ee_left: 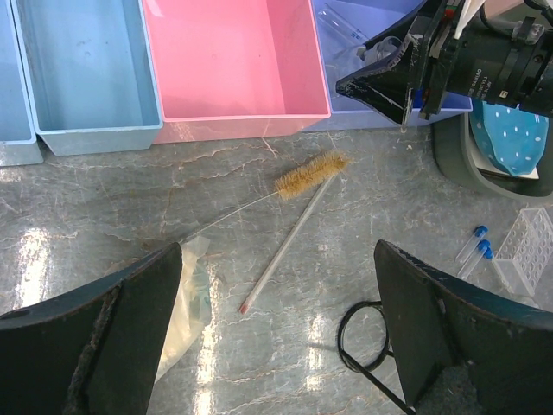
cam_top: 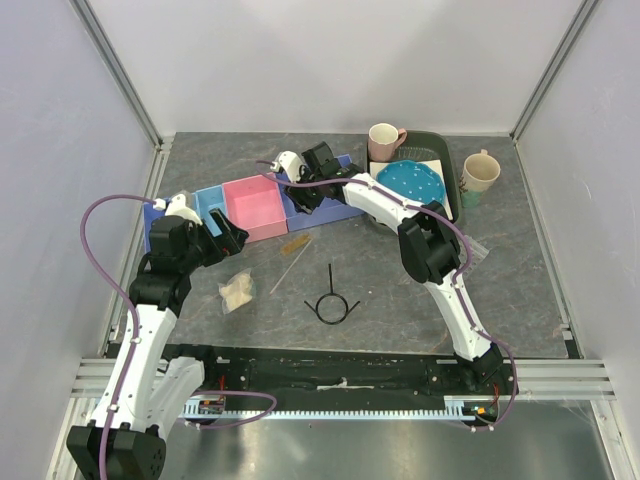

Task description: Organize the chemistry lab equipment

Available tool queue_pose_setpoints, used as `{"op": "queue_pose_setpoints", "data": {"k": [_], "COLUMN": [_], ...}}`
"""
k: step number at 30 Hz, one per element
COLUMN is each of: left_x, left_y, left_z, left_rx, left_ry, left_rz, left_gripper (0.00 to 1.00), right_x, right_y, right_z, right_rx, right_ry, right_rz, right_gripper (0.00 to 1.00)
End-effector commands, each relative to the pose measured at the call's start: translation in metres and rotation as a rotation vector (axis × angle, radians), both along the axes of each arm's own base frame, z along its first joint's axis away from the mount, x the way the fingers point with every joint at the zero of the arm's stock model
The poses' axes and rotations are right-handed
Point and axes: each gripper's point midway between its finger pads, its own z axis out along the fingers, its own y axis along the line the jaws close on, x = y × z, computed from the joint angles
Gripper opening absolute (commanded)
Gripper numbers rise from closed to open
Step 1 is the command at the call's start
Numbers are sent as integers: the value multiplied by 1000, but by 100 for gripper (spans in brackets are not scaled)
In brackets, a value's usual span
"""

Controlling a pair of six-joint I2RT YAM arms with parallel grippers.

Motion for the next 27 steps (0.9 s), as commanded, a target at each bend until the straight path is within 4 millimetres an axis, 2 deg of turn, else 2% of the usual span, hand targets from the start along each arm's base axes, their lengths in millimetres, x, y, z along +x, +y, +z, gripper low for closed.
{"op": "queue_pose_setpoints", "data": {"k": [1, 18, 22, 27], "left_x": [8, 2, 2, 1], "left_y": [1, 3, 3, 3], "left_z": [21, 24, 24, 27], "left_rx": [25, 27, 28, 30], "left_ry": [-77, -86, -86, -89], "left_rz": [-10, -6, -3, -3], "left_gripper": [98, 98, 98, 98], "right_x": [8, 5, 5, 5], "right_y": [11, 13, 14, 17], "right_z": [15, 17, 20, 43], "right_rx": [31, 35, 37, 69], "right_ry": [-57, -58, -64, -92], "right_rz": [7, 19, 27, 44], "right_gripper": [41, 45, 57, 72]}}
